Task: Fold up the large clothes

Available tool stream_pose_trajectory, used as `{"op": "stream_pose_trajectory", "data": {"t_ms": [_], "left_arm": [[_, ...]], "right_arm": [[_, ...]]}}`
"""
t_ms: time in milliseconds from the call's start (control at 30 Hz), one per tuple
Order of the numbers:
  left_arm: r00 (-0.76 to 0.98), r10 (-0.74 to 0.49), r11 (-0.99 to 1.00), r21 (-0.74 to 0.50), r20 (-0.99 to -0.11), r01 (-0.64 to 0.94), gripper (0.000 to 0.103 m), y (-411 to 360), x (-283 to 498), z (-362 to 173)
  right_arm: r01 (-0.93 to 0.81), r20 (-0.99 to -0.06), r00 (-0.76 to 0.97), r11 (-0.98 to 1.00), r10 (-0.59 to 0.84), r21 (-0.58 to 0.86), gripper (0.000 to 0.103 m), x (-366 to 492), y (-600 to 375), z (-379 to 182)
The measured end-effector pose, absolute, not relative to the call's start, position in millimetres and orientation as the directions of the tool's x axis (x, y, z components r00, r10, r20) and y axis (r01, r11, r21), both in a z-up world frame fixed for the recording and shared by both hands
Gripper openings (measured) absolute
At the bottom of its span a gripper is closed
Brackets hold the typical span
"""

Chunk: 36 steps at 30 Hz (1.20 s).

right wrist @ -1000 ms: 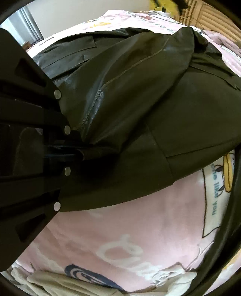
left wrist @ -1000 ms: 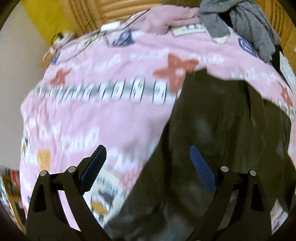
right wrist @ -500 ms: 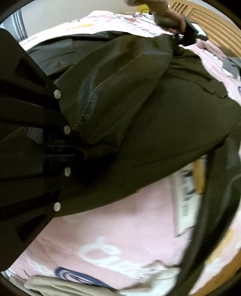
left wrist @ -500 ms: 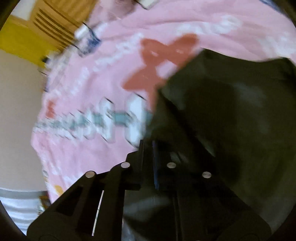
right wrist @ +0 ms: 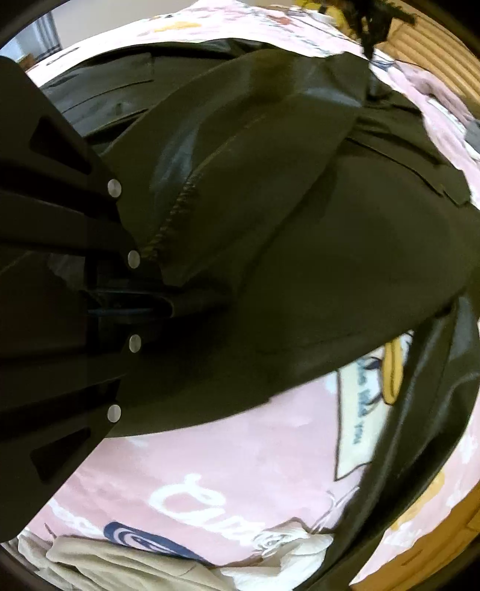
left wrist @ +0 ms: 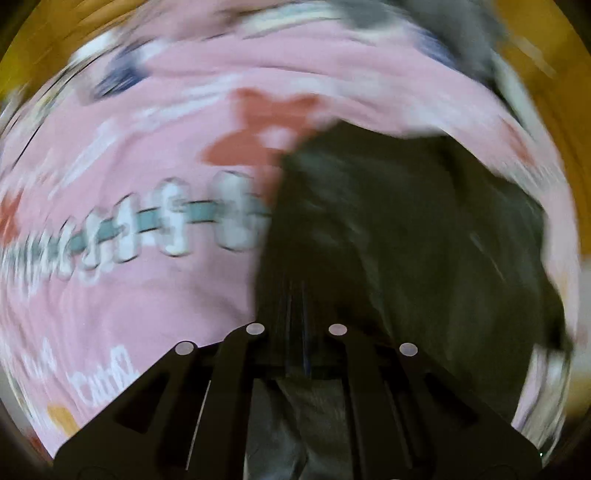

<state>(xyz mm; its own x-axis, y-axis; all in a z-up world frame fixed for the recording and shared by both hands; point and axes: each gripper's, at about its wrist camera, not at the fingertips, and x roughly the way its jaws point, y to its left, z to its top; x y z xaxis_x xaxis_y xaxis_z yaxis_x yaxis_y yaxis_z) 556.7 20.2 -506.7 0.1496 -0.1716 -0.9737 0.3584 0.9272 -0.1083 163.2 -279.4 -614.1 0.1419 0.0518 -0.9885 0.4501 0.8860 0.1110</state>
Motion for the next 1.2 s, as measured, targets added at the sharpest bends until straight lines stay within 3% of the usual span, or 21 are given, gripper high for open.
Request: {"op": "stream_pose_trajectory", "data": {"t_ms": [167, 400, 500, 633, 767, 900, 1067, 1200], "left_arm": [[0.030, -0.137, 0.899, -0.111, -0.990, 0.423, 0.000, 2.8, 536.2, -524.2], [0.004, -0.224, 0.936, -0.214, -0.974, 0.280, 0.000, -25.6, 575.8, -583.5], [0.040, -0.143, 0.948, -0.125, -0.989, 0.294, 0.000, -46.7, 585.2, -610.1], [0.140, -0.106, 0.974, -0.074, -0.984, 0.214, 0.001, -38.2, 597.3, -606.2], [0.243, 0.036, 0.970, 0.093, -0.969, 0.224, 0.001, -32.5, 599.1, -599.2], [0.264, 0.118, 0.968, 0.170, -0.957, 0.183, 0.001, -17.2, 602.7, -592.6], [0.262, 0.246, 0.917, 0.312, -0.933, 0.247, 0.001, 13.2, 596.4, -577.9], [0.280, 0.188, 0.924, 0.266, -0.941, 0.274, 0.001, 28.1, 591.3, -554.3]], "right_arm": [[0.456, -0.988, 0.140, 0.882, 0.058, 0.116, 0.006, 164.5, -279.6, -615.0], [0.457, -0.989, 0.143, 0.884, 0.035, 0.097, 0.007, 151.6, -294.9, -626.0], [0.455, -0.988, 0.152, 0.885, 0.032, 0.098, 0.008, 155.5, -295.1, -626.1], [0.452, -0.982, 0.188, 0.888, 0.001, 0.088, 0.008, 175.4, -291.0, -619.2], [0.457, -0.966, 0.255, 0.887, -0.051, 0.074, 0.007, 207.2, -299.7, -606.3], [0.438, -0.963, 0.266, 0.894, -0.030, 0.093, 0.008, 222.2, -309.9, -619.0], [0.333, -0.961, 0.271, 0.932, 0.049, 0.142, 0.021, 214.7, -297.7, -630.5], [0.300, -0.957, 0.289, 0.950, -0.004, 0.087, 0.023, 224.9, -288.8, -625.7]]}}
